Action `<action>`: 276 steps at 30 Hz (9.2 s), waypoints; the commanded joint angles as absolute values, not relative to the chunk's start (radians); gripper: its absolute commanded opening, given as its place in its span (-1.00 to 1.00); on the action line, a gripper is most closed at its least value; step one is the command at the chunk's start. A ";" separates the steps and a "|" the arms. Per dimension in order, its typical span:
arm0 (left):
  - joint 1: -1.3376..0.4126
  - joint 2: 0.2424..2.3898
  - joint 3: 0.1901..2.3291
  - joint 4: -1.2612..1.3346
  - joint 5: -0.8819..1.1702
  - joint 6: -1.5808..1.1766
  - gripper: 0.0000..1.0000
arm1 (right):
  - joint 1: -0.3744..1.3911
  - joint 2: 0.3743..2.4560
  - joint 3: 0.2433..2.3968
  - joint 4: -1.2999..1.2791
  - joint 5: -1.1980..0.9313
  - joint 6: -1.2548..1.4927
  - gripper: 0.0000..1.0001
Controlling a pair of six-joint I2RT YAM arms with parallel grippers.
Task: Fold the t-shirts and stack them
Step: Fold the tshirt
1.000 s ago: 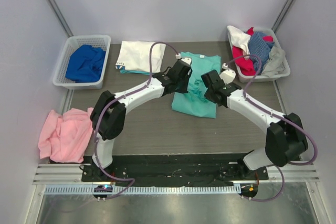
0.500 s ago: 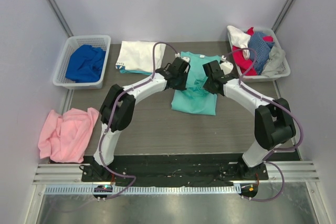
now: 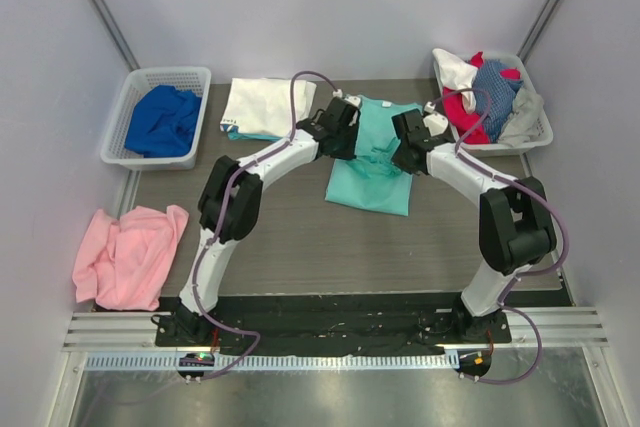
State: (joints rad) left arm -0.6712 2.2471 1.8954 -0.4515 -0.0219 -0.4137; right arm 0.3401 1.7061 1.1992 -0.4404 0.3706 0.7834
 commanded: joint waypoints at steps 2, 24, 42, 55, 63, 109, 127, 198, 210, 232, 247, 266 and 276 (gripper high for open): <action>-0.646 2.273 1.960 -0.465 -0.005 -0.400 -1.00 | 0.315 1.726 1.258 -0.405 0.374 0.756 -0.98; -0.529 2.185 2.021 -0.431 0.008 -0.411 1.00 | 0.227 1.623 1.319 -0.414 0.477 0.693 0.93; -0.569 1.861 1.206 -0.107 0.124 -0.578 0.99 | 0.239 1.347 0.824 -0.350 0.161 0.729 0.98; -0.578 1.901 1.167 -0.034 0.152 -0.601 0.93 | 0.238 1.391 0.701 -0.207 0.083 0.755 0.69; -0.586 1.976 1.207 -0.005 0.190 -0.611 0.49 | 0.238 1.460 0.701 -0.169 0.066 0.758 0.54; -0.655 1.642 0.896 -0.063 0.144 -0.686 -1.00 | 0.253 1.352 0.775 -0.380 -0.100 0.690 -0.98; -1.023 1.057 0.585 -0.326 -0.262 -1.003 -1.00 | 0.607 1.074 0.724 -0.624 -0.068 0.761 -0.98; -0.354 1.554 1.045 -0.109 -0.101 -0.721 -1.00 | 0.408 2.266 2.032 -0.402 -0.365 0.580 -0.98; -0.296 1.657 1.074 -0.052 -0.031 -0.736 -1.00 | 0.408 2.398 2.167 -0.410 -0.416 0.566 -0.98; -0.227 1.775 1.172 -0.018 0.041 -0.732 -1.00 | 0.383 2.496 2.266 -0.361 -0.449 0.595 -0.98; -0.204 1.845 1.226 -0.005 0.077 -0.732 -1.00 | 0.371 2.556 2.307 -0.305 -0.486 0.617 -0.79; -0.083 1.741 1.246 0.011 0.155 -0.692 0.83 | 0.235 2.399 2.117 -0.224 -0.494 0.543 0.58; -0.235 1.592 1.143 0.003 0.228 -0.663 0.83 | 0.241 2.177 1.772 -0.167 -0.528 0.534 0.60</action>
State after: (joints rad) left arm -0.1600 1.6718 1.1755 -0.0170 0.1665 -0.6899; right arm 0.2287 2.3367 1.8492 -0.2340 -0.4992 0.5518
